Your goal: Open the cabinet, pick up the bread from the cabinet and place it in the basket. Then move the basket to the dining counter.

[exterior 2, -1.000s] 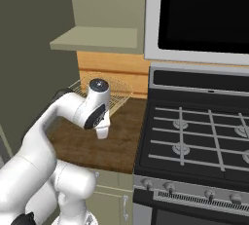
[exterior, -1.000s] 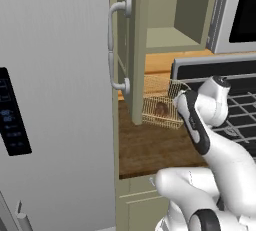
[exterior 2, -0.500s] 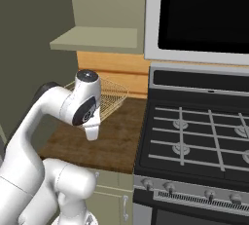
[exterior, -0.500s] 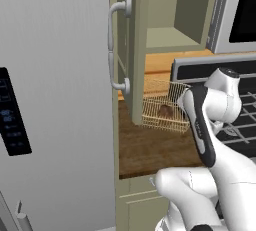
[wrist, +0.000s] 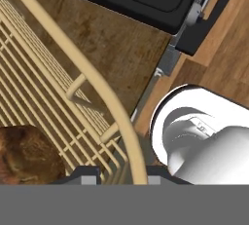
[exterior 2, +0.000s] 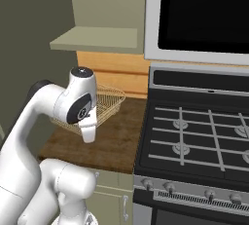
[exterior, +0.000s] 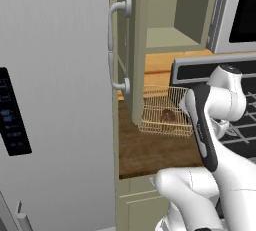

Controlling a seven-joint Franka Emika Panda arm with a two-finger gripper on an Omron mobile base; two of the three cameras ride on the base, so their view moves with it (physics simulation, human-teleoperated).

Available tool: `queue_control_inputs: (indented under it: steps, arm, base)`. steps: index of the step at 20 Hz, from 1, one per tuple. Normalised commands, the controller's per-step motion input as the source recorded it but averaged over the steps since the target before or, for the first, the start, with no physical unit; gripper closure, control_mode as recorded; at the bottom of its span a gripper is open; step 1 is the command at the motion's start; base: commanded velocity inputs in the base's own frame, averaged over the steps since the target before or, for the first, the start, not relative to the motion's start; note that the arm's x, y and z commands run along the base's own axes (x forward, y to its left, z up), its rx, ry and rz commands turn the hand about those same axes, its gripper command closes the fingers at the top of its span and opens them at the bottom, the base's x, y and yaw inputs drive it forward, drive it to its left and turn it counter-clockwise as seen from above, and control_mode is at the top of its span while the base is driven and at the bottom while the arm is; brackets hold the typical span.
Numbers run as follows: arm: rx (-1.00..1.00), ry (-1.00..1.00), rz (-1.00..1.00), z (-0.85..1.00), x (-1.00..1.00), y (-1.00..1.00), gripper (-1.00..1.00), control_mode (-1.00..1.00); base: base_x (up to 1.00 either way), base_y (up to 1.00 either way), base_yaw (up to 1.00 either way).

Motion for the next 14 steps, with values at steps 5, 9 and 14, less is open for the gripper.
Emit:
queue_control_inputs:
  steps: [5, 9, 14]
  arm:
    - [0.0, -0.02, 0.12, -0.04, -0.2, 0.0, 1.0, -1.0]
    - [-0.01, 0.02, 0.07, -0.11, -0.04, 0.0, 1.0, -1.0]
    - [0.0, 0.0, 0.0, 0.0, 0.0, 0.0, 1.0, -1.0]
  base:
    - [0.0, 0.0, 0.0]
    - [0.0, 0.0, 0.0]
    - [0.0, 0.0, 0.0]
